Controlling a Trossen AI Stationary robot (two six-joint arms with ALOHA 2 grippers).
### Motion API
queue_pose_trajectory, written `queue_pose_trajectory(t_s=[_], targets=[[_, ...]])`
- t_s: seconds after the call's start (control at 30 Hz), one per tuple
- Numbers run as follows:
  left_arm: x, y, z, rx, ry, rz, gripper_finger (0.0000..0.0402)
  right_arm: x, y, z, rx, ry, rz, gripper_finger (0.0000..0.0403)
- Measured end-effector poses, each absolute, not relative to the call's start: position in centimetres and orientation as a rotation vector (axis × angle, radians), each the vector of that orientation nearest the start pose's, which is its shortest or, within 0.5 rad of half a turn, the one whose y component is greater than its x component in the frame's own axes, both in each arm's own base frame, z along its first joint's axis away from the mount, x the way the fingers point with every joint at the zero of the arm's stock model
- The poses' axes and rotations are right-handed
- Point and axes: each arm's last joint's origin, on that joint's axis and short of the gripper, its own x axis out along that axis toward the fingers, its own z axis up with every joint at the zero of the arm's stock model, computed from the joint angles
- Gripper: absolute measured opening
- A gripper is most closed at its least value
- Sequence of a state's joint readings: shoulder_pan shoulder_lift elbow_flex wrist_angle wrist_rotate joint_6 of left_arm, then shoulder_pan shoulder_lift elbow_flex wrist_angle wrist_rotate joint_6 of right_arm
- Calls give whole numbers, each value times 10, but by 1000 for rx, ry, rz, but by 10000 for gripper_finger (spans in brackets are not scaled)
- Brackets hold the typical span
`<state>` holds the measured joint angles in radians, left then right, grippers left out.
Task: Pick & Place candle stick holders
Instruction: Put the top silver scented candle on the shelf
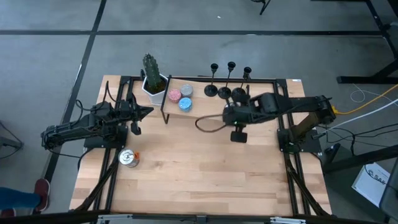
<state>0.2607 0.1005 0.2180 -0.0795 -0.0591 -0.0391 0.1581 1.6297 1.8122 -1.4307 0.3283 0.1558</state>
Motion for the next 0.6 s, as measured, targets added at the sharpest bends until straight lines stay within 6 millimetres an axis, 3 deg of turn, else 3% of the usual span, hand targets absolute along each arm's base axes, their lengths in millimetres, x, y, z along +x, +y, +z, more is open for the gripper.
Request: queue_pose_trajectory(t_s=[0.37,0.6], targets=[[87,25,222,-35,-44,319,6,281,6,393,-88,1177,-297,0],[87,25,222,-35,-44,320,6,289,-4,375,-64,1201,-250,0]])
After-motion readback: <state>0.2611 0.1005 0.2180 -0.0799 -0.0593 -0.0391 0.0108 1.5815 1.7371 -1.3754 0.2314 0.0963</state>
